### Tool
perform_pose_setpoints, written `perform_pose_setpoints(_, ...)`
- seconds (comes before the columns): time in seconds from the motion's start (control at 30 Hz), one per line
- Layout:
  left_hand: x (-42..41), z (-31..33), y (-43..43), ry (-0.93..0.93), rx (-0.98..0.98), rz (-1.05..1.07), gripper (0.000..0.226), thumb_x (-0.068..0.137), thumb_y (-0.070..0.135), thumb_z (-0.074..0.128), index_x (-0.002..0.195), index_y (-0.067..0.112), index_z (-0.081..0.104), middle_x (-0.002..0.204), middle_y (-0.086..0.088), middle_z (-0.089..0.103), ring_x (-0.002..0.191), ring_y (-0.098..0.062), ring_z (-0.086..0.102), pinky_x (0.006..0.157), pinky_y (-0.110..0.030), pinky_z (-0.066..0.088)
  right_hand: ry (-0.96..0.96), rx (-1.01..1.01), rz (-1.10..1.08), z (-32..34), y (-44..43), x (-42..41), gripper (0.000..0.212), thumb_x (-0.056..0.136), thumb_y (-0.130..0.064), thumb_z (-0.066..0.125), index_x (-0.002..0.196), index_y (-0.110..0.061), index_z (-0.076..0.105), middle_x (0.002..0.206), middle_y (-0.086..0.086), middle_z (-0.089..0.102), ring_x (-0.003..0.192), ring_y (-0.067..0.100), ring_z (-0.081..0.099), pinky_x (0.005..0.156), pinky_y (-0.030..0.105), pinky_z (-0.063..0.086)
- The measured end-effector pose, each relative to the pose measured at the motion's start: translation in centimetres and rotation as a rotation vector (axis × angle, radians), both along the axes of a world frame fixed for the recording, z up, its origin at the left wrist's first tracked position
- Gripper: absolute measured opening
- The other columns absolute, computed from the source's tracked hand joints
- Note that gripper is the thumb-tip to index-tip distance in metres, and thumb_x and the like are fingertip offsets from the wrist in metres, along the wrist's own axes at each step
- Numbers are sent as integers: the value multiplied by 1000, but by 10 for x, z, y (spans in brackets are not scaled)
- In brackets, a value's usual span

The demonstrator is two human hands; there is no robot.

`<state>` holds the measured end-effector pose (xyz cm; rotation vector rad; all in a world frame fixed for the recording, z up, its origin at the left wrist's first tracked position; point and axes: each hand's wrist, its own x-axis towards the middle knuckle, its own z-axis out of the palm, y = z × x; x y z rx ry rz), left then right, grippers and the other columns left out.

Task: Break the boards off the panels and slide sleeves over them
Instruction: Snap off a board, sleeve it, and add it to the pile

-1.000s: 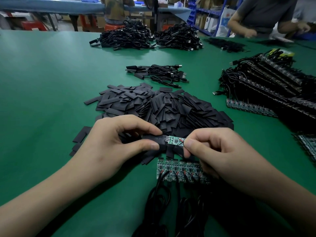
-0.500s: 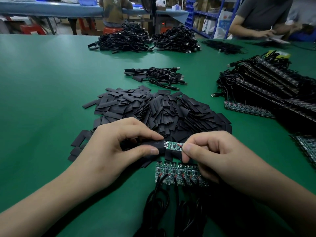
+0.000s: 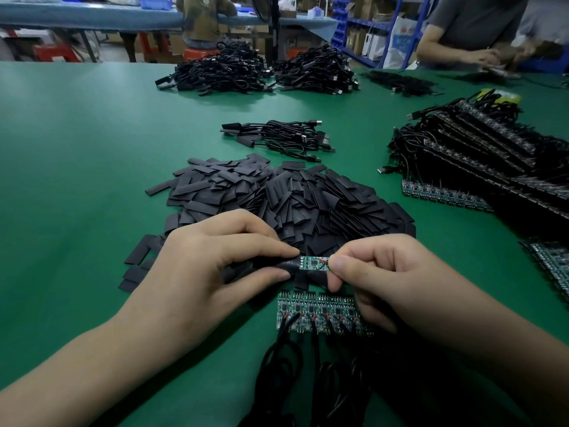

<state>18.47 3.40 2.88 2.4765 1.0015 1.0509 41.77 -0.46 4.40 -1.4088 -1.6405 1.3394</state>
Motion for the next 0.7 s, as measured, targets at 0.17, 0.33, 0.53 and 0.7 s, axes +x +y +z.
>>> perform_pose_setpoints(0.17,0,2,-1,-52,-74,-9,20,82,34,76,100,27,80,94,17,70,90,-1,68,79,-10,46,8,14,1,1,-1,-1,31,99,-30,54,74,-19,68,40,1,41,34,8,29,40,18,25)
perform_pose_setpoints(0.33,0,1,0,-65,-147,-29,19,82,36,78,100,29,80,94,17,71,90,-4,69,78,-13,49,-171,236,14,-3,-3,-1,26,96,-38,56,80,-22,69,47,-6,38,44,9,30,45,27,23)
perform_pose_setpoints(0.53,2,4,-6,20,-31,-43,25,83,37,76,104,24,79,96,14,69,88,-1,67,80,-16,49,-131,213,48,-6,-3,0,27,93,-45,55,82,-25,70,48,-6,42,45,10,33,45,29,25)
perform_pose_setpoints(0.7,3,6,-9,-8,-21,-38,26,81,38,76,102,23,80,91,14,70,82,-1,66,75,-17,50,-98,215,67,-6,-3,-1,26,92,-44,54,82,-27,70,48,-8,42,44,11,33,44,28,25)
